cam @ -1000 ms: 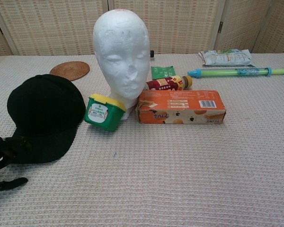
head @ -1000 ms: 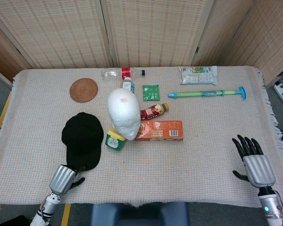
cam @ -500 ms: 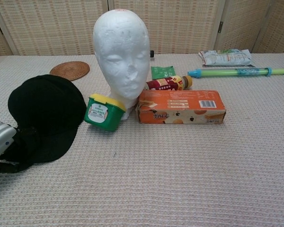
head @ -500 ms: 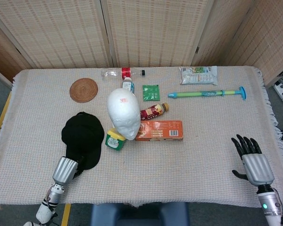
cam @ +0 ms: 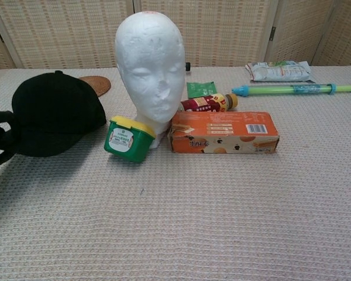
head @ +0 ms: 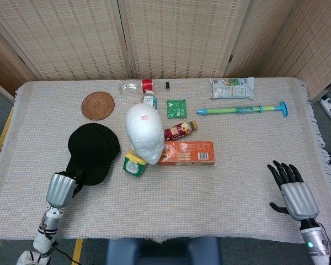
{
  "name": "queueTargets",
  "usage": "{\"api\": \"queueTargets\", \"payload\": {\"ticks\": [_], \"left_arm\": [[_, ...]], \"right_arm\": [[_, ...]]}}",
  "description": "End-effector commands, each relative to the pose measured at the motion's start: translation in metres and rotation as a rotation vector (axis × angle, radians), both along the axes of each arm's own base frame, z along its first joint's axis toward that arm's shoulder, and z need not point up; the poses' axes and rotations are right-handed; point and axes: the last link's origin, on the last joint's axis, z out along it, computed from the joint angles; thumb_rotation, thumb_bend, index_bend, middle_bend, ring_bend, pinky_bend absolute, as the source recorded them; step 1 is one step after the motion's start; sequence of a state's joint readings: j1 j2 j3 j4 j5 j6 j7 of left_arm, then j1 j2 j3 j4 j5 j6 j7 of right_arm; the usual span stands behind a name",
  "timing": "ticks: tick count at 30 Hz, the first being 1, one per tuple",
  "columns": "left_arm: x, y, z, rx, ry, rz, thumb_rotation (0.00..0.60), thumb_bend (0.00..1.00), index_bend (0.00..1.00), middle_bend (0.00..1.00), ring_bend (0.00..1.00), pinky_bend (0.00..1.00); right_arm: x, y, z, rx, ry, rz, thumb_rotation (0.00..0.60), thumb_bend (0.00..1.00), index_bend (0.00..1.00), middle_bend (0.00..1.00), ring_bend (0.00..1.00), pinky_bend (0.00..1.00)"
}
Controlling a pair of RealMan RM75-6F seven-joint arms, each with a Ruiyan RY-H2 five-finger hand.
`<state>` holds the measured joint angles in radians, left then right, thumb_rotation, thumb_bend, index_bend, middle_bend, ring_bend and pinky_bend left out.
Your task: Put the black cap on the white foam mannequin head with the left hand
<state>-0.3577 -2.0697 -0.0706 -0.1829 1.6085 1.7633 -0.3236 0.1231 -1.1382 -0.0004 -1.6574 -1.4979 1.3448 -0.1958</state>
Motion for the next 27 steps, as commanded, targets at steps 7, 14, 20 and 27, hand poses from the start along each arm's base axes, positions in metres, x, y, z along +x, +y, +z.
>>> {"api": "queueTargets", "payload": {"ticks": [7, 14, 20, 27], "left_arm": [[0.041, 0.072, 0.083, 0.305, -0.135, -0.144, 0.600, 0.49, 0.67, 1.00, 0.96, 1.00], [0.104, 0.116, 0.098, 0.364, -0.175, -0.249, 0.600, 0.49, 0.67, 1.00, 0.96, 1.00], [0.157, 0.125, 0.086, 0.338, -0.182, -0.341, 0.600, 0.49, 0.67, 1.00, 0.96, 1.00], [0.205, 0.103, 0.047, 0.264, -0.114, -0.482, 0.600, 0.50, 0.68, 1.00, 0.96, 1.00]], "right_arm": [[0.001, 0.002, -0.001, 0.011, 0.001, 0.006, 0.600, 0.07, 0.00, 0.02, 0.00, 0.00], [0.003, 0.005, -0.004, 0.028, 0.006, 0.011, 0.600, 0.07, 0.00, 0.02, 0.00, 0.00], [0.001, 0.002, 0.001, 0.013, -0.010, 0.006, 0.600, 0.07, 0.00, 0.02, 0.00, 0.00], [0.002, 0.002, 0.007, 0.007, -0.028, 0.006, 0.600, 0.07, 0.00, 0.02, 0.00, 0.00]]}}
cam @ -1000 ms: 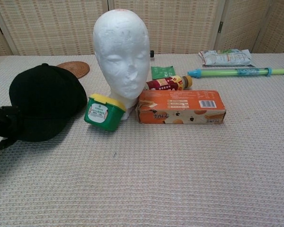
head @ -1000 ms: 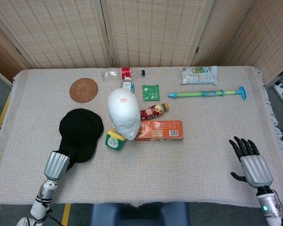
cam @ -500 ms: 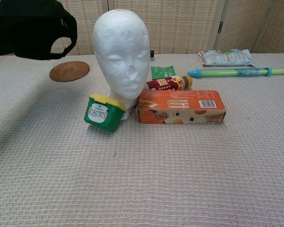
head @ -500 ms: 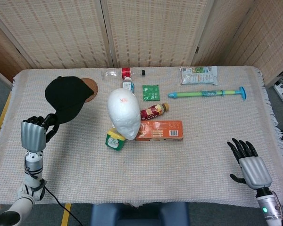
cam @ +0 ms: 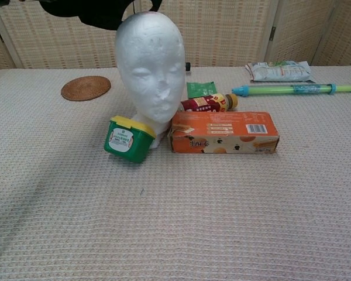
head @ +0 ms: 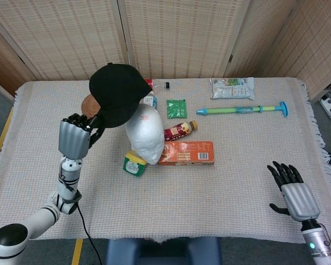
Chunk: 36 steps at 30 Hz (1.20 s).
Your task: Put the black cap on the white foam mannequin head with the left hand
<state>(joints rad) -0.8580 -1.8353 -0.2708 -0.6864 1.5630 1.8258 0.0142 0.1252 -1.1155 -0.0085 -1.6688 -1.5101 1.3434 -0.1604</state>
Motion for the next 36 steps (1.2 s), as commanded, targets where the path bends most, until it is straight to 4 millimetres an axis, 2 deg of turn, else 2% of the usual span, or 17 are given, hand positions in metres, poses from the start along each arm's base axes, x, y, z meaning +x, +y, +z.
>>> {"api": "queueTargets", "payload": {"ticks": [1, 5, 9, 15, 17, 19, 20, 22, 23, 25, 26, 28, 31, 34, 36], "left_arm": [[0.025, -0.018, -0.025, -0.044, 0.048, -0.082, 0.600, 0.50, 0.68, 1.00, 0.97, 1.00], [0.025, -0.040, -0.049, -0.106, 0.092, -0.106, 0.600, 0.50, 0.68, 1.00, 0.97, 1.00], [0.014, -0.060, -0.072, -0.166, 0.149, -0.105, 0.600, 0.51, 0.69, 1.00, 0.97, 1.00], [-0.004, -0.076, -0.090, -0.219, 0.189, -0.101, 0.600, 0.50, 0.67, 1.00, 0.96, 1.00], [-0.008, -0.079, -0.091, -0.212, 0.202, -0.094, 0.600, 0.46, 0.59, 1.00, 0.96, 1.00], [-0.015, -0.078, -0.091, -0.200, 0.216, -0.052, 0.600, 0.35, 0.41, 1.00, 0.94, 1.00], [-0.016, -0.078, -0.091, -0.201, 0.216, -0.044, 0.600, 0.32, 0.36, 1.00, 0.93, 1.00], [-0.024, -0.079, -0.091, -0.209, 0.219, 0.006, 0.600, 0.26, 0.25, 0.91, 0.87, 0.99], [-0.048, -0.082, -0.090, -0.247, 0.223, 0.139, 0.600, 0.22, 0.16, 0.78, 0.78, 0.95], [-0.075, -0.096, -0.078, -0.322, 0.229, 0.293, 0.600, 0.18, 0.05, 0.41, 0.48, 0.75], [-0.086, -0.103, -0.069, -0.354, 0.227, 0.362, 0.600, 0.18, 0.04, 0.31, 0.36, 0.62], [-0.111, -0.117, -0.043, -0.402, 0.207, 0.496, 0.600, 0.17, 0.04, 0.24, 0.25, 0.46], [-0.150, -0.135, -0.005, -0.461, 0.135, 0.671, 0.600, 0.17, 0.06, 0.20, 0.16, 0.35], [-0.187, -0.150, 0.033, -0.493, 0.053, 0.832, 0.600, 0.17, 0.09, 0.17, 0.12, 0.30], [-0.204, -0.159, 0.054, -0.486, 0.009, 0.910, 0.600, 0.17, 0.11, 0.16, 0.10, 0.29]], "right_arm": [[0.001, 0.001, 0.004, -0.009, -0.010, 0.006, 0.600, 0.07, 0.00, 0.02, 0.00, 0.00], [0.001, 0.002, 0.009, -0.020, -0.024, 0.008, 0.600, 0.07, 0.00, 0.02, 0.00, 0.00], [0.002, 0.004, 0.011, -0.022, -0.029, 0.014, 0.600, 0.07, 0.00, 0.02, 0.00, 0.00], [0.001, 0.004, 0.011, -0.025, -0.028, 0.014, 0.600, 0.07, 0.00, 0.02, 0.00, 0.00], [0.001, 0.003, 0.010, -0.020, -0.025, 0.012, 0.600, 0.07, 0.00, 0.02, 0.00, 0.00], [0.002, 0.004, 0.010, -0.017, -0.022, 0.015, 0.600, 0.07, 0.00, 0.02, 0.00, 0.00], [0.002, 0.004, 0.010, -0.018, -0.023, 0.016, 0.600, 0.07, 0.00, 0.02, 0.00, 0.00], [0.003, 0.005, 0.010, -0.020, -0.024, 0.019, 0.600, 0.07, 0.00, 0.02, 0.00, 0.00], [0.004, 0.005, 0.012, -0.031, -0.029, 0.025, 0.600, 0.07, 0.00, 0.02, 0.00, 0.00], [0.003, 0.005, 0.013, -0.047, -0.033, 0.029, 0.600, 0.07, 0.00, 0.02, 0.00, 0.00], [0.002, 0.004, 0.014, -0.053, -0.033, 0.027, 0.600, 0.07, 0.00, 0.02, 0.00, 0.00], [0.001, 0.004, 0.014, -0.058, -0.032, 0.022, 0.600, 0.07, 0.00, 0.02, 0.00, 0.00], [0.001, 0.004, 0.013, -0.059, -0.027, 0.021, 0.600, 0.07, 0.00, 0.02, 0.00, 0.00], [0.001, 0.005, 0.013, -0.067, -0.019, 0.019, 0.600, 0.07, 0.00, 0.02, 0.00, 0.00], [0.001, 0.004, 0.013, -0.075, -0.014, 0.015, 0.600, 0.07, 0.00, 0.02, 0.00, 0.00]]}}
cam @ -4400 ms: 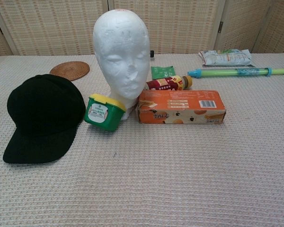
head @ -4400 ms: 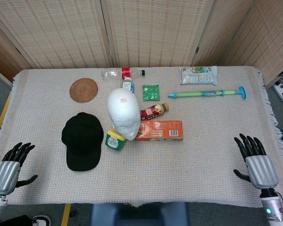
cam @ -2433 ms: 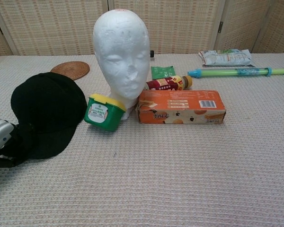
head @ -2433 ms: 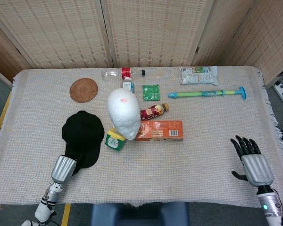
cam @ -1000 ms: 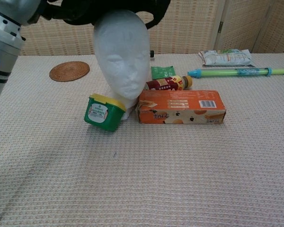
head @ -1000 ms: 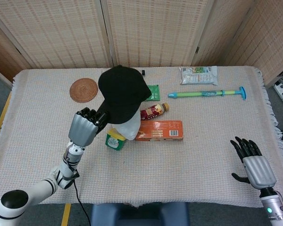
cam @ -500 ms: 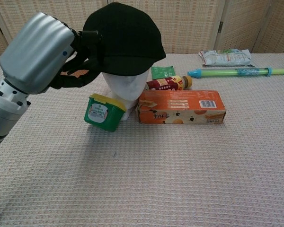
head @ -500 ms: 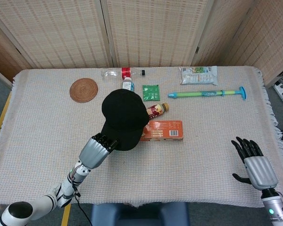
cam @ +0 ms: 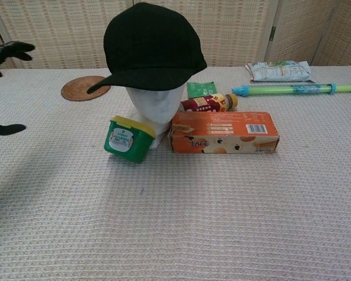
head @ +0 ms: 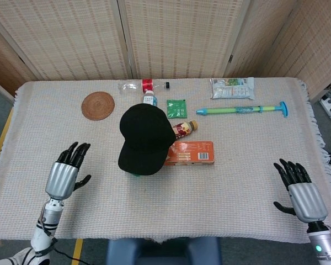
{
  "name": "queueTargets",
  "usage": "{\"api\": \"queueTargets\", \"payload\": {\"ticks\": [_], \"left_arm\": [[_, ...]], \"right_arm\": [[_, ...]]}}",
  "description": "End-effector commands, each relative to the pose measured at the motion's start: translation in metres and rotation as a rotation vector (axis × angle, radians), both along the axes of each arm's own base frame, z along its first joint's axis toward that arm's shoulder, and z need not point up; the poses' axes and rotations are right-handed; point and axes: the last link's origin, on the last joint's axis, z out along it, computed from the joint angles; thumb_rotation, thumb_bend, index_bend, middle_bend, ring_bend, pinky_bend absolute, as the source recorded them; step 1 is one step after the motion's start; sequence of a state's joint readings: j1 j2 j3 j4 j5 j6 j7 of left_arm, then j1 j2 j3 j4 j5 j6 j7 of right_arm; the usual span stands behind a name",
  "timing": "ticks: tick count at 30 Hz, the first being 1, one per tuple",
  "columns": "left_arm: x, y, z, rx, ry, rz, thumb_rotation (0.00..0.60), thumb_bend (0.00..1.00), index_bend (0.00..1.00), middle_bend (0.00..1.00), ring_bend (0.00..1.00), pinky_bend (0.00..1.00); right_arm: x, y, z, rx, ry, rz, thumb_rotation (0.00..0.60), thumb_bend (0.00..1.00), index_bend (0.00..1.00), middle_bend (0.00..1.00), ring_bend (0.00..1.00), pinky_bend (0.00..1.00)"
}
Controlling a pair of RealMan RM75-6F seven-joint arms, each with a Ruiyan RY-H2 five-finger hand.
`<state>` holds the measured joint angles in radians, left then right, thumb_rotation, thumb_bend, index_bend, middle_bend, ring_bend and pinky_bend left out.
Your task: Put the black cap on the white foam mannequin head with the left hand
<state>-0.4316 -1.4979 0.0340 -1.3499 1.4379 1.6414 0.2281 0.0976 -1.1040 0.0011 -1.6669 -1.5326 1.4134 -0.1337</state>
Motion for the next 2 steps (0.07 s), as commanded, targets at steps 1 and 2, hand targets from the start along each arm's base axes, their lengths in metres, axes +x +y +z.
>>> {"api": "queueTargets", "payload": {"ticks": [1, 2], "left_arm": [[-0.0805, -0.0477, 0.0686, -0.020, -0.066, 0.404, 0.600, 0.17, 0.11, 0.16, 0.10, 0.28], [-0.0859, -0.0519, 0.0752, -0.001, -0.095, 0.431, 0.600, 0.17, 0.12, 0.16, 0.10, 0.28]], "right_arm": [[-0.0008, -0.0006, 0.0001, -0.012, 0.005, -0.007, 0.600, 0.07, 0.00, 0.02, 0.00, 0.00], [-0.0015, -0.0011, 0.0001, -0.015, 0.006, -0.012, 0.600, 0.07, 0.00, 0.02, 0.00, 0.00]]}}
